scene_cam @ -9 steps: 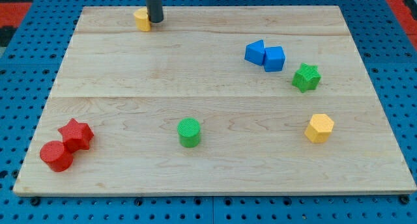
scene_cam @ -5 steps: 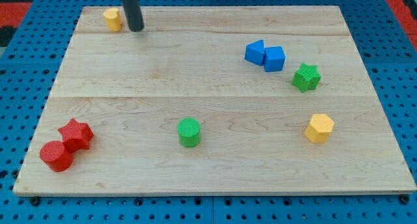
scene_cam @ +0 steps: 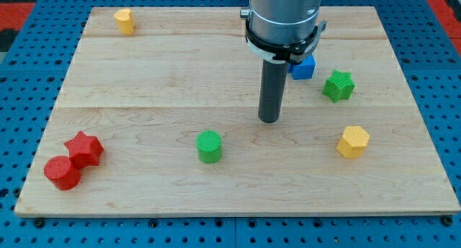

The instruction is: Slide the yellow hexagon towards the center right

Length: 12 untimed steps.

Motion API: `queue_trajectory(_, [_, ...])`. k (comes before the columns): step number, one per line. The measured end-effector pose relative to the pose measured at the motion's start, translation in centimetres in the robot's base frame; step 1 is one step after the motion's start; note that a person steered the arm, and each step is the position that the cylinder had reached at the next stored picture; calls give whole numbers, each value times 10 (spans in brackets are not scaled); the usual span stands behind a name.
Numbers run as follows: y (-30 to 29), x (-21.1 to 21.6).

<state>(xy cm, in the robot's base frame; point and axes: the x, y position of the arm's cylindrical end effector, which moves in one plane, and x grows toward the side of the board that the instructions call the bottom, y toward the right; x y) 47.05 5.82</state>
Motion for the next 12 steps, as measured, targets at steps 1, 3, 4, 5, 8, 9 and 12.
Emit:
queue_trajectory(1, [30, 37])
queue_trajectory(3, [105, 113])
queue_trajectory(4, [176, 116])
queue_trajectory(5, [197, 101])
queue_trajectory(8, [155, 76])
queue_trajectory(9, [106, 66])
queue_trajectory(12, [79, 51])
